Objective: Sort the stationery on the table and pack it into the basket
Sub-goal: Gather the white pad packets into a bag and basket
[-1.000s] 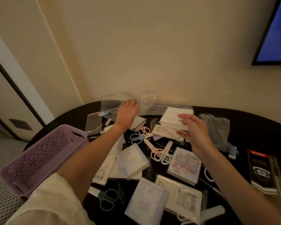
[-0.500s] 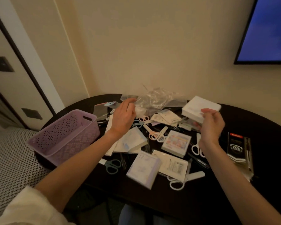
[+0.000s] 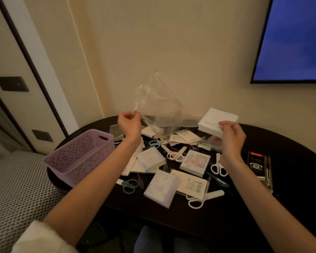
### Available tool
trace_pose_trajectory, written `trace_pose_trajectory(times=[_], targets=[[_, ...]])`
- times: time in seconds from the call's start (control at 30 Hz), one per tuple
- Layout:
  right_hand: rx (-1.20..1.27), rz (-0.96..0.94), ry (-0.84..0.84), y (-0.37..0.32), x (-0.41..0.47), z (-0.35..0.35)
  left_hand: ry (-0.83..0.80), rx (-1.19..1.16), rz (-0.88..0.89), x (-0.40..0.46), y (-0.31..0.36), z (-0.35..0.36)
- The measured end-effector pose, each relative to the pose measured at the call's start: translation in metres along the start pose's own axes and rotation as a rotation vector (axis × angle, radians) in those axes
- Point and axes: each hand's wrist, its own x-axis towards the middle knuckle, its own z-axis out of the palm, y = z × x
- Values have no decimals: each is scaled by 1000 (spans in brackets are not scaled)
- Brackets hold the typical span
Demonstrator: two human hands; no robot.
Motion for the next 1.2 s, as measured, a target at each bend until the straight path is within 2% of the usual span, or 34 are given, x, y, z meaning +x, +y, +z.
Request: trace_pose_trajectory(times=[0.17,0.3,0.5,0.63,0.77,0.87,1.07,1.2], targets=[[0,7,-20,-6,-6,3,127,-102,-140,9,2,-18],[3,24,-39,-5,-13,6,181,-153,-174,17,6,-33],[-9,44,-88,-3,-23,18,185,-285,-157,17,22,-47],[-5,18,-120,-6,-32,23,138,-362,-211,17,26,-53],[-5,-8,-133,-7,-38,20,-72,-251,-393,22,6,-60],[-19,-8,-136,-3,-43,12,-155,-175,-544,12,-13,-66],[-43,42,-148,12,-48,-10,-158,-48,-673,-23,-47,-80],[-99,78,-132,22,-50,-21,-130,57,-620,-34,-60,-79]])
